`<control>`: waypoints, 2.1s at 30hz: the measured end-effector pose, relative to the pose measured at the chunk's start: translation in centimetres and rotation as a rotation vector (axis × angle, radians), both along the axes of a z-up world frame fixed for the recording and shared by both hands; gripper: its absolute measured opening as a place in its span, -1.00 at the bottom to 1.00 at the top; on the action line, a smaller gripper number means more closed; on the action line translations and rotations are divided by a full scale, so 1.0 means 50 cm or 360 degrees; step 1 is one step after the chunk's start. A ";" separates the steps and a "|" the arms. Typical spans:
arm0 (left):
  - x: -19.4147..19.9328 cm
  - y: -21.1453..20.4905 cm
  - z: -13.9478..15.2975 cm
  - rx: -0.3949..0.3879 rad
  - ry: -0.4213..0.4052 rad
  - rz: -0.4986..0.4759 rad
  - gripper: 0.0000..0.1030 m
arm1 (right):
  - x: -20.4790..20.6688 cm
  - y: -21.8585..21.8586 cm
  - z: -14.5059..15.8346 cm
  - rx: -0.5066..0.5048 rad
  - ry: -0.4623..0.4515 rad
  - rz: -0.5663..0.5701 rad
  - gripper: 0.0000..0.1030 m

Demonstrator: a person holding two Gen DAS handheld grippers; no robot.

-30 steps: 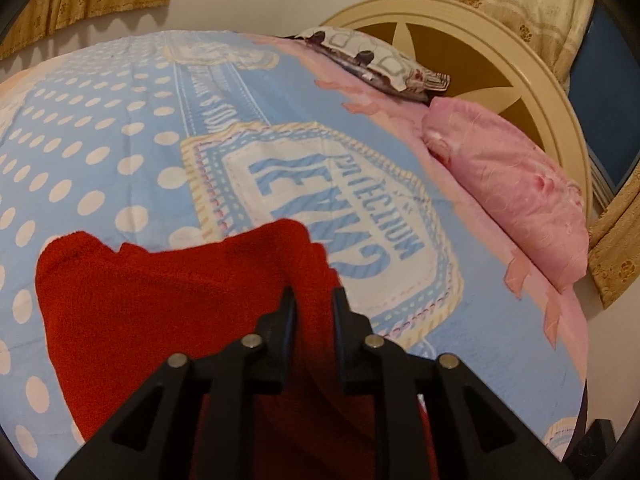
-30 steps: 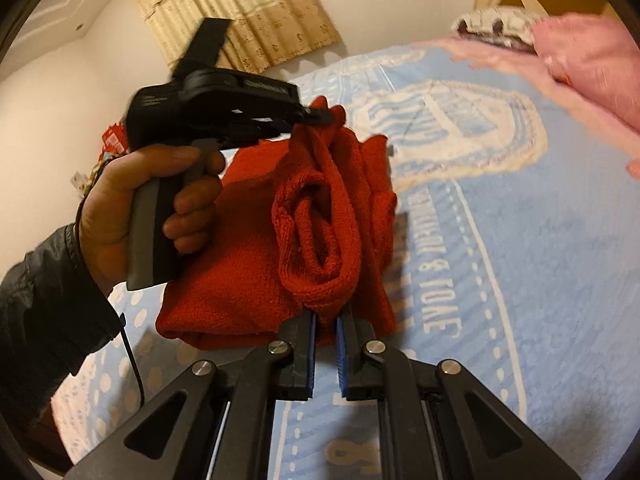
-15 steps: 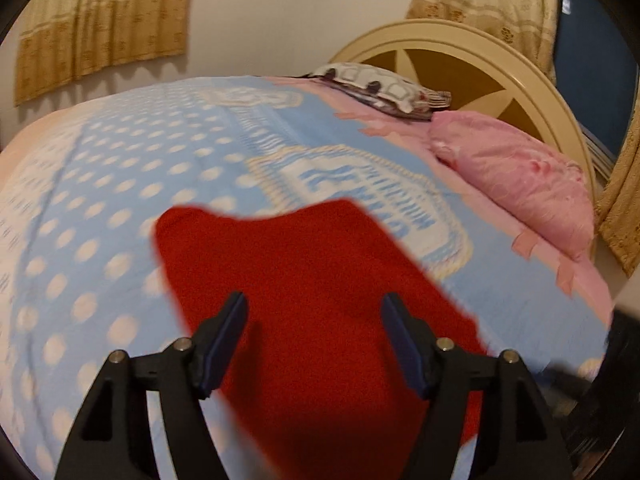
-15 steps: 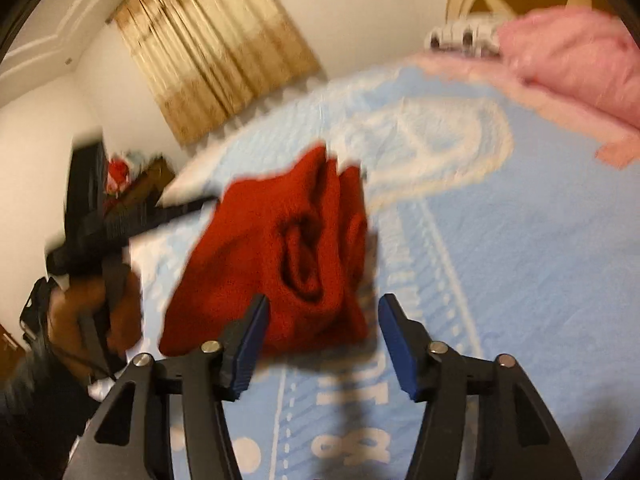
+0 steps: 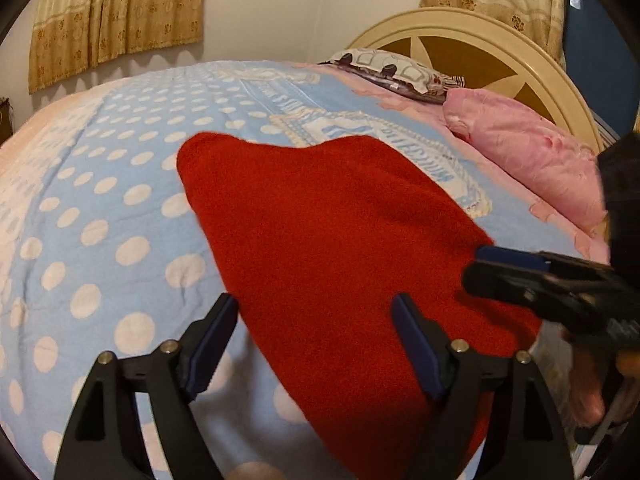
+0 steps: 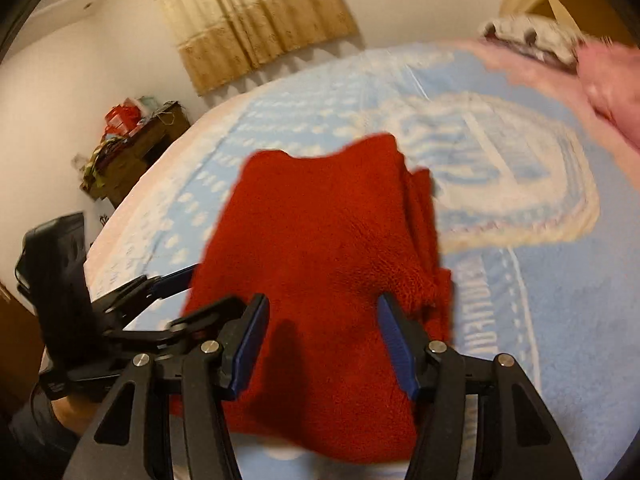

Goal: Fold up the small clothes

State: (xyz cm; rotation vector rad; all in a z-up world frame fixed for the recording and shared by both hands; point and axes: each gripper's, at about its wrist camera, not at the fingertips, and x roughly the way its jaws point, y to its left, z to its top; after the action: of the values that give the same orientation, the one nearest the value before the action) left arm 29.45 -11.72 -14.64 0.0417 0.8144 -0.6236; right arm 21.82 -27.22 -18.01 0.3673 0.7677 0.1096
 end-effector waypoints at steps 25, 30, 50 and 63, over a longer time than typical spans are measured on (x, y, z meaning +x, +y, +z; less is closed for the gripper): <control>0.022 0.027 -0.037 -0.0154 0.0189 0.0101 1.00 | 0.107 0.084 0.112 -0.0355 0.0029 0.0169 0.12; 0.019 0.031 -0.036 -0.0155 0.0179 0.0120 1.00 | 0.195 0.034 0.020 -0.0306 0.0313 0.0069 0.12; -0.002 0.050 -0.039 -0.0262 0.0221 0.0090 1.00 | 0.050 0.026 0.038 -0.0501 0.0038 0.0042 -0.03; -0.031 0.031 -0.038 -0.0165 0.0201 0.0038 1.00 | 0.025 -0.050 0.027 -0.0270 0.0054 0.0050 -0.14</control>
State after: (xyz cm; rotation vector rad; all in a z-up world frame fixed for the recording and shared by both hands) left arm 27.91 -10.17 -16.54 -0.1029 0.9020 -0.6497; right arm 23.06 -29.75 -16.64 0.1965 0.8106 0.0672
